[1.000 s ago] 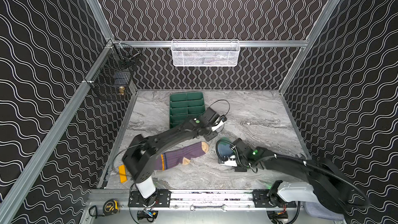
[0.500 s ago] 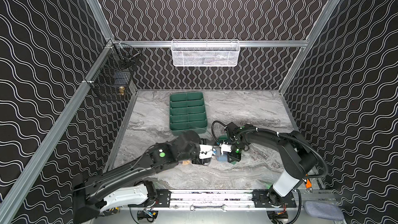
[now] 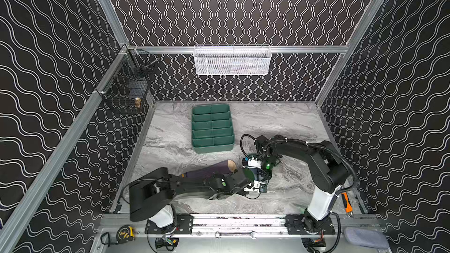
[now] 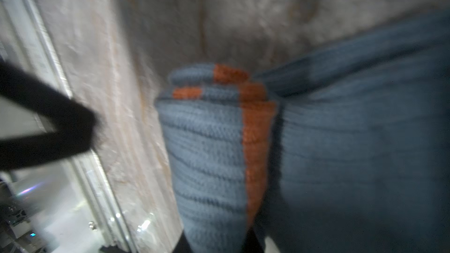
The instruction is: Roll the socks
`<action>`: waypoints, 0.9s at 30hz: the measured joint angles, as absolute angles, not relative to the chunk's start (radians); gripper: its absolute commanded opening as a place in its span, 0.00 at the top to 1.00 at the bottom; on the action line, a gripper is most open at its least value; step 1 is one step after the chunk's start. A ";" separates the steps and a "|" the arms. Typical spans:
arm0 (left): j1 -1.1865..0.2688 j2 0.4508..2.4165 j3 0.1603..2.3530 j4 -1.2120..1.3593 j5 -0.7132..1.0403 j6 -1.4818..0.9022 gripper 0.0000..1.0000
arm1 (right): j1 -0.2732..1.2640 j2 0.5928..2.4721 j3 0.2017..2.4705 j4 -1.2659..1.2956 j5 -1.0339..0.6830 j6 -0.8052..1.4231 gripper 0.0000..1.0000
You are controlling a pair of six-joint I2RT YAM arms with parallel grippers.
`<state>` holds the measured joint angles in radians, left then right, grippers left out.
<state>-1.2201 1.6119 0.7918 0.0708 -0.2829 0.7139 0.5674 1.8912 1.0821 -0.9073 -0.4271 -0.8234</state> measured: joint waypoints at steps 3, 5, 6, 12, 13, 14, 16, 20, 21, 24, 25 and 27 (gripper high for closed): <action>-1.220 1.690 0.810 0.101 -0.283 0.714 0.43 | 0.566 1.903 1.082 -0.913 -0.473 -0.828 1.00; -1.218 1.731 0.816 0.120 -0.284 0.713 0.44 | 0.566 1.903 1.077 -0.911 -0.492 -0.830 1.00; -1.216 1.745 0.825 0.138 -0.294 0.713 0.45 | 0.566 1.903 1.074 -0.908 -0.502 -0.831 1.00; -1.209 1.769 0.839 0.142 -0.279 0.712 0.53 | 0.565 1.901 1.069 -0.902 -0.509 -0.831 1.00; -1.207 1.771 0.839 0.140 -0.271 0.712 0.58 | 0.565 1.901 1.069 -0.902 -0.509 -0.831 1.00; -1.207 1.777 0.840 0.136 -0.262 0.710 0.66 | 0.565 1.901 1.069 -0.902 -0.509 -0.831 1.00; -1.207 1.789 0.848 0.122 -0.259 0.707 0.84 | 0.564 1.901 1.070 -0.902 -0.509 -0.831 1.00; -1.205 1.800 0.871 0.084 -0.263 0.694 1.00 | 0.559 1.892 1.066 -0.898 -0.503 -0.823 1.00; -1.205 1.802 0.877 0.079 -0.263 0.692 1.00 | 0.557 1.882 1.060 -0.891 -0.500 -0.822 1.00; -1.203 1.808 0.889 0.068 -0.262 0.678 1.00 | 0.554 1.831 1.027 -0.843 -0.477 -0.813 0.86; -1.202 1.809 0.891 0.064 -0.261 0.674 1.00 | 0.554 1.815 1.020 -0.831 -0.466 -0.810 0.79; -1.197 1.809 0.891 0.070 -0.258 0.662 1.00 | 0.553 1.779 0.992 -0.786 -0.438 -0.804 0.65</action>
<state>-1.1973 1.8088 0.8913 0.0700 -0.2581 0.6617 0.5533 1.7786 0.9916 -0.7864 -0.4381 -0.8040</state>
